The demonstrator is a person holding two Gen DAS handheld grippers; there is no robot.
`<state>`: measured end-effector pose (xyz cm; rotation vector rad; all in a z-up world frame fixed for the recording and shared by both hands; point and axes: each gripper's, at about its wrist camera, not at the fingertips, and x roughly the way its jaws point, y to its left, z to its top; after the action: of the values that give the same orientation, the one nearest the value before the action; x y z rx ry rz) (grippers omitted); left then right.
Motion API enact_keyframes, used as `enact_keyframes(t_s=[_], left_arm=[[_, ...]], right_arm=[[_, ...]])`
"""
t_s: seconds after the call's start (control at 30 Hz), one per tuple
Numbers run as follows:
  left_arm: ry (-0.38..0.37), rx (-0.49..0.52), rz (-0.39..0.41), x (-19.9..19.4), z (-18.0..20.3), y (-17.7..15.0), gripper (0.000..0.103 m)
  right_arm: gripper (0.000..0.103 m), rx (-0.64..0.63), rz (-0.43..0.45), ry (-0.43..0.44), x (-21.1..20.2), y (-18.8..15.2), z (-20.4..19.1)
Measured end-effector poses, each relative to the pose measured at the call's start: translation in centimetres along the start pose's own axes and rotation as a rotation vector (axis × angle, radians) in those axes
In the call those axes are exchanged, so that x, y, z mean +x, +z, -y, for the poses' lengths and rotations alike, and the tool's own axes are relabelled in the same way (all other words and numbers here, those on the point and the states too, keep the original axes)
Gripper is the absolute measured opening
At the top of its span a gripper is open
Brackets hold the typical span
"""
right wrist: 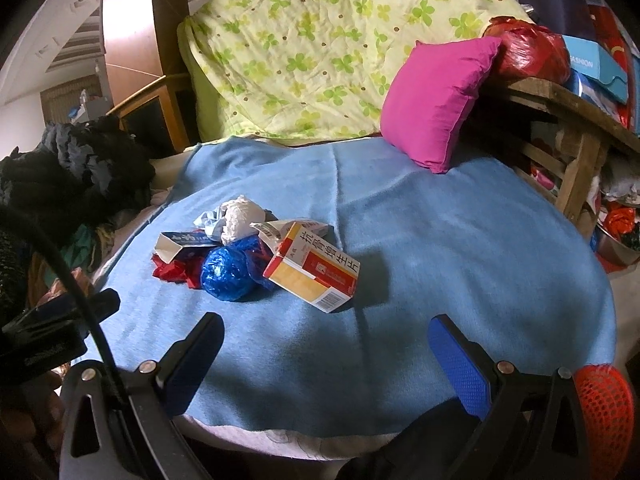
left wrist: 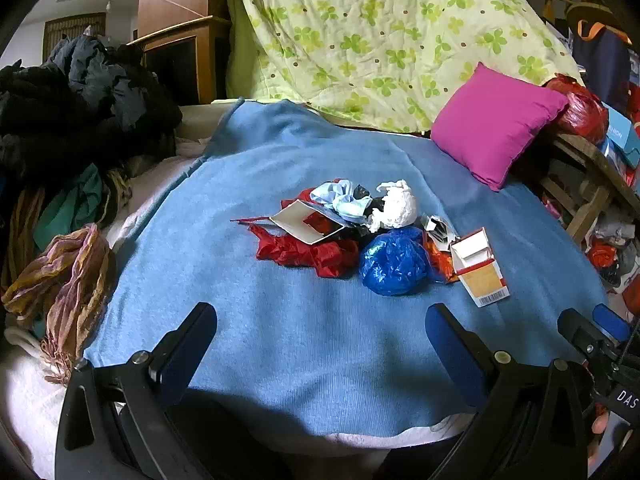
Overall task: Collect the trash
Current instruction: 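Grasp the red-and-white medicine box with the right tool and lift it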
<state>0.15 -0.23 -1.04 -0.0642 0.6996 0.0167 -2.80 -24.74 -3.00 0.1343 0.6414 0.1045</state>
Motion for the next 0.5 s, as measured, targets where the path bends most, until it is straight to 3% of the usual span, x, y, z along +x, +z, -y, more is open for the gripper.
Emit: enact_keyframes(t_s=[0.2,0.5], left_arm=[[0.007,-0.003,-0.031,0.32,-0.08,0.09,0.103],[-0.03,-0.034,0.001,0.69,-0.46,-0.44,0.103]], right_arm=[[0.103,0.003,-0.007,-0.005,0.29,-0.13,0.22],[0.103,0.002,-0.022,-0.008,0.83,-0.46,0.43]])
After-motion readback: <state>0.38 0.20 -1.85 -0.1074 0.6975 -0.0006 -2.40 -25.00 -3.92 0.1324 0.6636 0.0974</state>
